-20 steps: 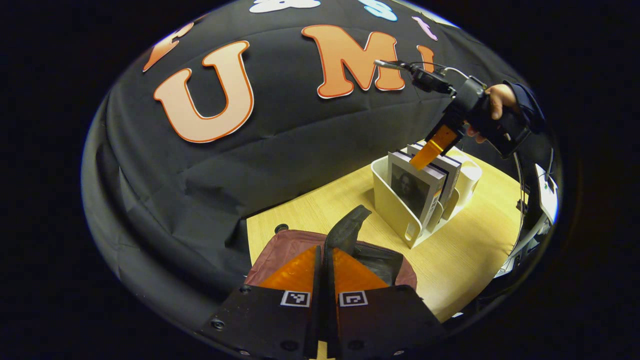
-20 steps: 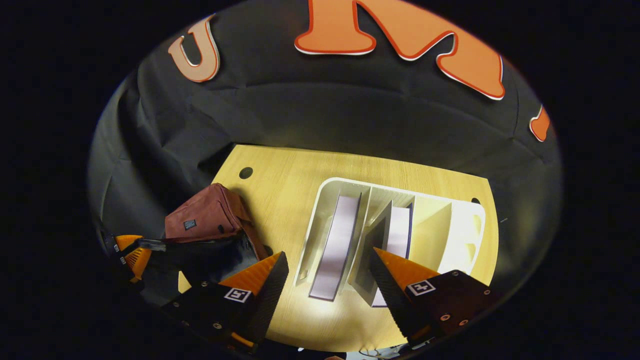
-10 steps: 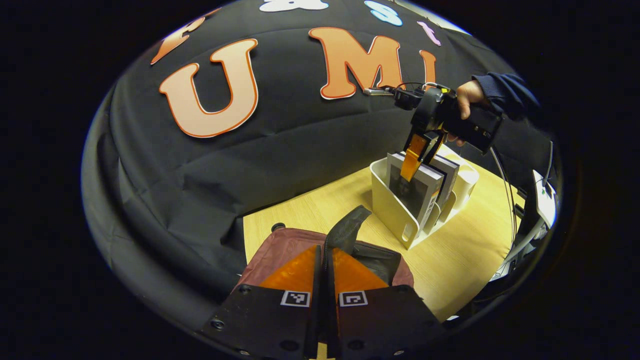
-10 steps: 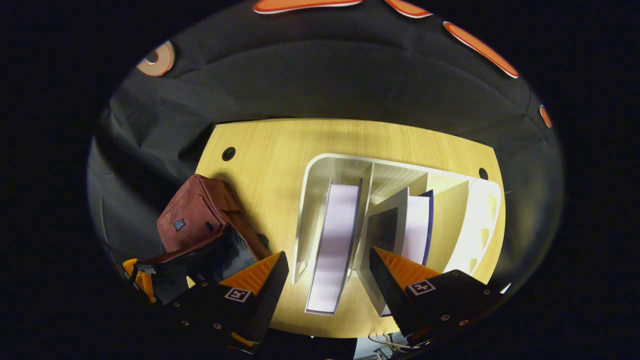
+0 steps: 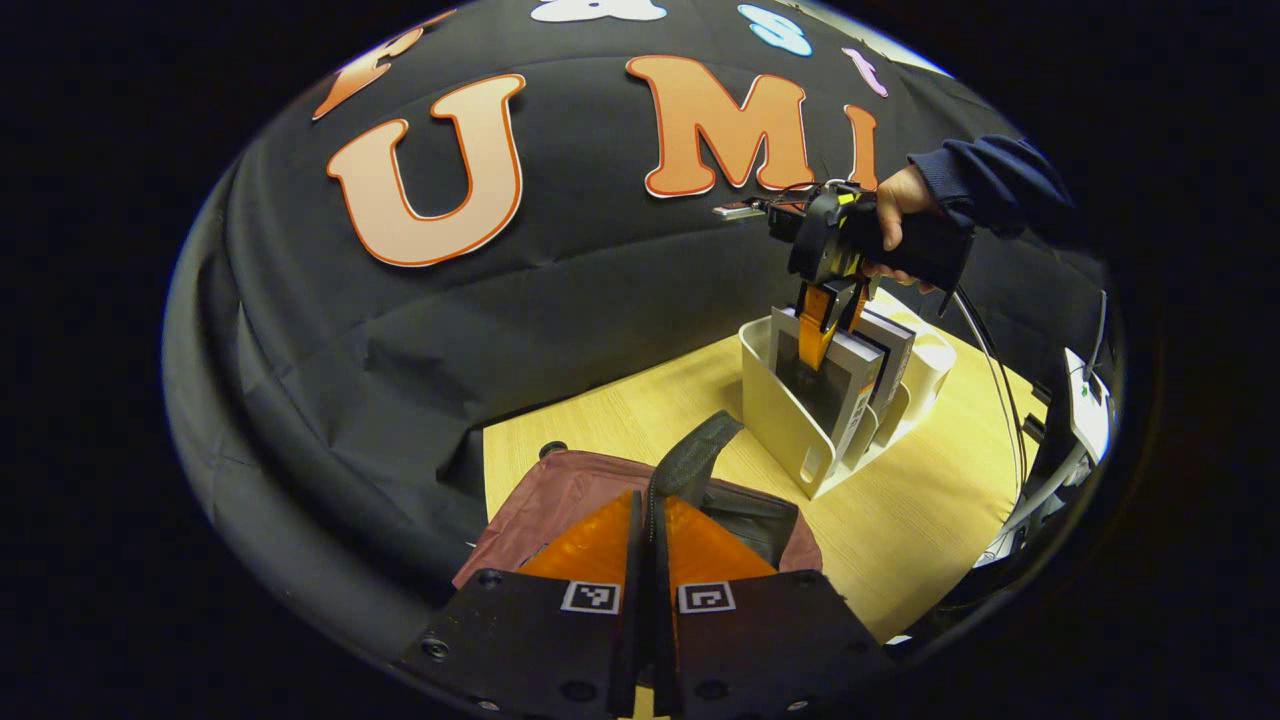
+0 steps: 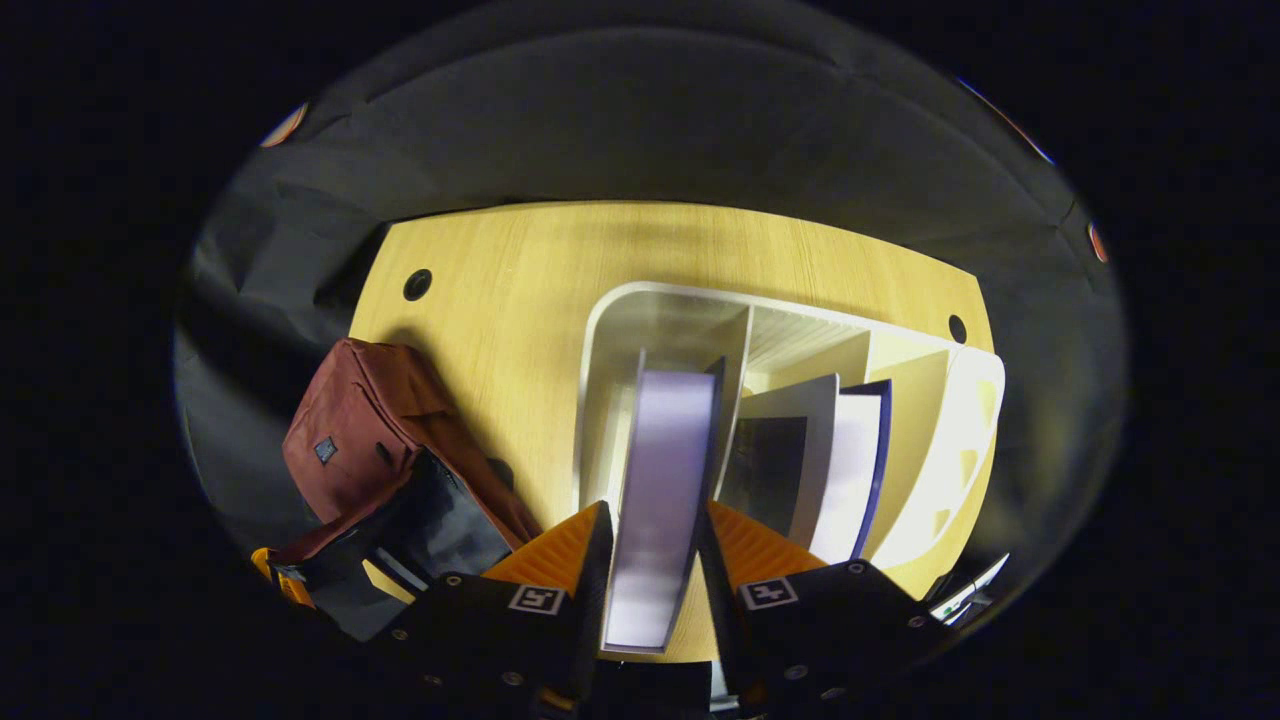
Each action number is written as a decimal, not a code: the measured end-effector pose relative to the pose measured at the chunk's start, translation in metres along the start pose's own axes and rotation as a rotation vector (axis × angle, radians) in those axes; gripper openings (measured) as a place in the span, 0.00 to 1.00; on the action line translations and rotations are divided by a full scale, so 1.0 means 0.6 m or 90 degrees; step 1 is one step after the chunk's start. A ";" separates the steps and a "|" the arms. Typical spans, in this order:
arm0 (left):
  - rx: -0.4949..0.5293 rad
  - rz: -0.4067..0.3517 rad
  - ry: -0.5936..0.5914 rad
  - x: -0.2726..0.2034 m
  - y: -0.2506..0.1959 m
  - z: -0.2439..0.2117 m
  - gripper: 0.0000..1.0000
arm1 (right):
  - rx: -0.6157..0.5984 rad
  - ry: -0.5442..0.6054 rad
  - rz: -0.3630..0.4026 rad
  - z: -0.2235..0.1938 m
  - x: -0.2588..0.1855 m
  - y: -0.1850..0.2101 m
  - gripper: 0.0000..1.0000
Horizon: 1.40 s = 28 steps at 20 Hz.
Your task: Open the schoolbag, grab two books from the bookshelf and put them into the schoolbag.
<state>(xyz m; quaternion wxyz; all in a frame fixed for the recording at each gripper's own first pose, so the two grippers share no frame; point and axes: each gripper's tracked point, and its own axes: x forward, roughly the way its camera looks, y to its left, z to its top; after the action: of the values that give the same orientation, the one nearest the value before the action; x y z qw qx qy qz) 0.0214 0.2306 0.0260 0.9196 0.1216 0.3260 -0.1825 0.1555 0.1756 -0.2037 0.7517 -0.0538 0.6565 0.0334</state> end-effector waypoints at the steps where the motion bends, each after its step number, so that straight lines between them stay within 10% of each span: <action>1: -0.001 -0.001 0.001 -0.001 0.000 -0.001 0.07 | 0.006 0.002 0.001 -0.001 0.001 0.008 0.51; 8: -0.005 -0.003 0.000 -0.001 0.000 -0.002 0.07 | 0.054 -0.002 0.003 0.002 -0.033 -0.006 0.33; 28: 0.040 -0.011 0.021 -0.002 -0.015 0.015 0.06 | 0.081 -0.148 0.156 -0.092 -0.311 -0.051 0.30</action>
<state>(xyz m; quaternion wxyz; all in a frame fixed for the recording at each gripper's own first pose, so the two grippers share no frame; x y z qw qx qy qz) 0.0217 0.2195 0.0331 0.9083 0.1508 0.3360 -0.1986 0.0799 0.1423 -0.0251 0.8145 0.0783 0.5678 0.0894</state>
